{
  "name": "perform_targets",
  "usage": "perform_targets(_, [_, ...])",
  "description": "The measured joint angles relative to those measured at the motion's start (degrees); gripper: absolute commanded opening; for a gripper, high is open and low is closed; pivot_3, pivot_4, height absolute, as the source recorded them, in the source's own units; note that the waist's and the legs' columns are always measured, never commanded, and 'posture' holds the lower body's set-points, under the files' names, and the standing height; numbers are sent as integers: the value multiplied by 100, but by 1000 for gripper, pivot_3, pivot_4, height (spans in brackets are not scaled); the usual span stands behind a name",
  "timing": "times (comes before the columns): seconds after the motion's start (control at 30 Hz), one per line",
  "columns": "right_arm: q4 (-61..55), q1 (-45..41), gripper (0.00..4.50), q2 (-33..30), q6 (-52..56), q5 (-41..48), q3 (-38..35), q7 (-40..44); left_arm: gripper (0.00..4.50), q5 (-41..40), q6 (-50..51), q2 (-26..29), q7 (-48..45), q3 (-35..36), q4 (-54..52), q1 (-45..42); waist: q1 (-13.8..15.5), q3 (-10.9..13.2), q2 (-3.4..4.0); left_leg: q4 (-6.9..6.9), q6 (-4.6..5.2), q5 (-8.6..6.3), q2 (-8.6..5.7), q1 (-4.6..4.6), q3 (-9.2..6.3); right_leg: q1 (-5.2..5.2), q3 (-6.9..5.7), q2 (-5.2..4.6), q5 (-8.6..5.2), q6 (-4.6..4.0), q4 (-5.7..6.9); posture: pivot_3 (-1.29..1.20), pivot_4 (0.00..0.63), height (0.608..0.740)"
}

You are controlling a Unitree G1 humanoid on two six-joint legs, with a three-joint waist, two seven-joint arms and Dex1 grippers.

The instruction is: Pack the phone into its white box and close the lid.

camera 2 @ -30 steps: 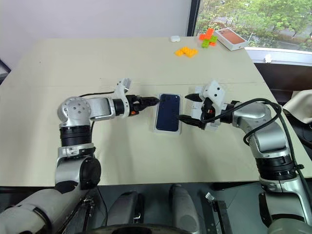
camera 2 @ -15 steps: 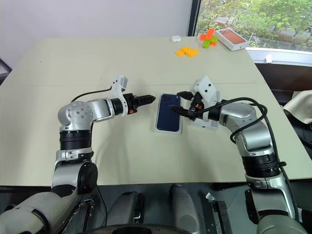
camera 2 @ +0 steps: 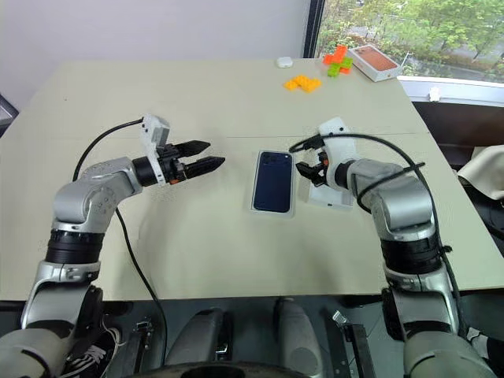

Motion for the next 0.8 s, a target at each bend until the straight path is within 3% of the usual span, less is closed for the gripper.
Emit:
perform_targets(0.2, [1373,-955,3358,11,288,-21,-64,-87,3974,2,-313,-221,-180,14,15,-172,-25,0,0,0,21,-11,-1,1,7,3,-1,3,13,26,-3,0,150,740])
perform_targets(0.67, [3436,-1590,3358,472,39,-347,-64,-503,3974,-121,-167,-378,246,52,-418,144,-56,1,3,-1,43,-24,4,-3,11,-7,4,11,14,27,5,0,150,740])
perform_targets(0.77, [3565,-1611,2460,541,-16,-405,15,-524,3974,-122,-147,-437,389,52,-472,144,-49,1,3,-2,43,-24,4,-5,10,-8,3,11,14,27,4,0,150,740])
perform_targets(0.8, [3585,-1609,1966,540,-44,-435,81,-524,3974,-122,-143,-449,424,52,-476,144,-52,1,3,-1,43,-24,3,-5,11,-8,4,10,14,27,4,0,150,740])
